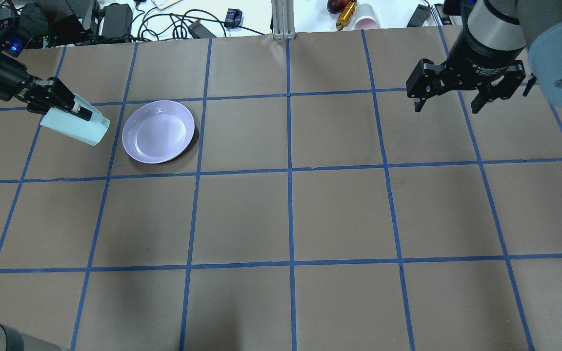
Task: Flip cup and place on plate
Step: 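Carry the cup with the left gripper over the lavender plate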
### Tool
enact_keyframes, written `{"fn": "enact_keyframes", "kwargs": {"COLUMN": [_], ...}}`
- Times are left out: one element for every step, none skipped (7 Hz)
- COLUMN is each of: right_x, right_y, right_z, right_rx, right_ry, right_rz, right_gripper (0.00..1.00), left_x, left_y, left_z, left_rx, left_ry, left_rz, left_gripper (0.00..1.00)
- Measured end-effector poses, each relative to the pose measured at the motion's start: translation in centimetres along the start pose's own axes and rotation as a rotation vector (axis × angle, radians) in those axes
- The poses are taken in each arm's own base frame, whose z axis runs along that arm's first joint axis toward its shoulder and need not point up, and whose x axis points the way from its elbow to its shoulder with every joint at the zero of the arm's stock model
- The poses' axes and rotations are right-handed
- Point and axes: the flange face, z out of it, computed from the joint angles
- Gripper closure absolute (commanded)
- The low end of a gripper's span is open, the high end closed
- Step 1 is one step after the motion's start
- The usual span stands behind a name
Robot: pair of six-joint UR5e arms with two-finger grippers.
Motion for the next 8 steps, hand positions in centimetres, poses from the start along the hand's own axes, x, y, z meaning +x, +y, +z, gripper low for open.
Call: {"fn": "enact_keyframes", "kwargs": {"right_x": [0.0,0.0,0.0,0.0,0.0,0.0,0.0,0.0], "right_y": [0.0,0.0,0.0,0.0,0.0,0.0,0.0,0.0], "right_z": [0.0,0.0,0.1,0.1,0.0,0.0,0.1,0.0], "right_rx": [0.0,-0.001,-0.001,-0.001,-0.001,-0.001,-0.001,-0.001], "right_ry": [0.0,0.0,0.0,0.0,0.0,0.0,0.0,0.0], "right_rz": [0.0,0.0,0.0,0.0,0.0,0.0,0.0,0.0], "right_gripper": [0.0,0.0,0.0,0.0,0.0,0.0,0.0,0.0], "left_x": [1.5,3.0,4.3,5.5,6.5,7.1,6.7,5.8], "left_y": [-0.9,-1.9,-2.9,-3.9,-4.6,-5.2,-5.6,-6.0], "left_z": [0.7,1.5,2.5,3.4,4.4,5.2,6.2,8.1], "left_rx": [-0.005,0.0,0.014,0.021,0.02,0.021,0.03,0.045], "left_ry": [-0.059,-0.101,-0.137,-0.184,-0.233,-0.266,-0.304,-0.355], "left_rz": [0.006,-0.003,-0.016,-0.014,0.005,0.022,0.041,0.069], "left_gripper": [1.0,1.0,1.0,1.0,1.0,1.0,1.0,1.0]}}
